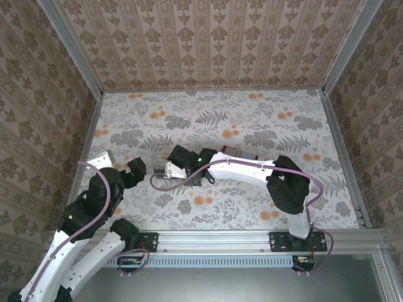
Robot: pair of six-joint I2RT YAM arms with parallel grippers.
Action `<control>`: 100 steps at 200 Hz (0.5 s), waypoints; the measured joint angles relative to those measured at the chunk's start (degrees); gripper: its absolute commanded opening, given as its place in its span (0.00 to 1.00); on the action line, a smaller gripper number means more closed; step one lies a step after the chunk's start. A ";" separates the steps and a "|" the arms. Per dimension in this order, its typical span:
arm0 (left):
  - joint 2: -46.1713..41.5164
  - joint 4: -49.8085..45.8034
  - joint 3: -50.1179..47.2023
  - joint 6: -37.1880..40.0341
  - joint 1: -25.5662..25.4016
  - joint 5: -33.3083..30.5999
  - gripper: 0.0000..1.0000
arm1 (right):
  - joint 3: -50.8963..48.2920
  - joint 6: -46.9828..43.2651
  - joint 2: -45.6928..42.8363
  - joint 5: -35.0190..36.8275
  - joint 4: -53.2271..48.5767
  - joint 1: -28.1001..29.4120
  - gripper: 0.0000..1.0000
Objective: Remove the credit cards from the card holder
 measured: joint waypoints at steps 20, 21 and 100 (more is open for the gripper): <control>0.07 0.02 -0.02 -0.02 0.04 0.02 1.00 | 0.00 -0.11 0.28 0.15 0.15 -0.02 0.00; 0.07 0.00 -0.02 -0.02 0.04 0.02 1.00 | 0.00 -0.11 0.31 0.15 0.15 -0.02 0.00; 0.13 0.02 -0.04 -0.02 0.31 0.07 1.00 | -0.02 0.07 1.62 0.17 1.11 -0.35 0.00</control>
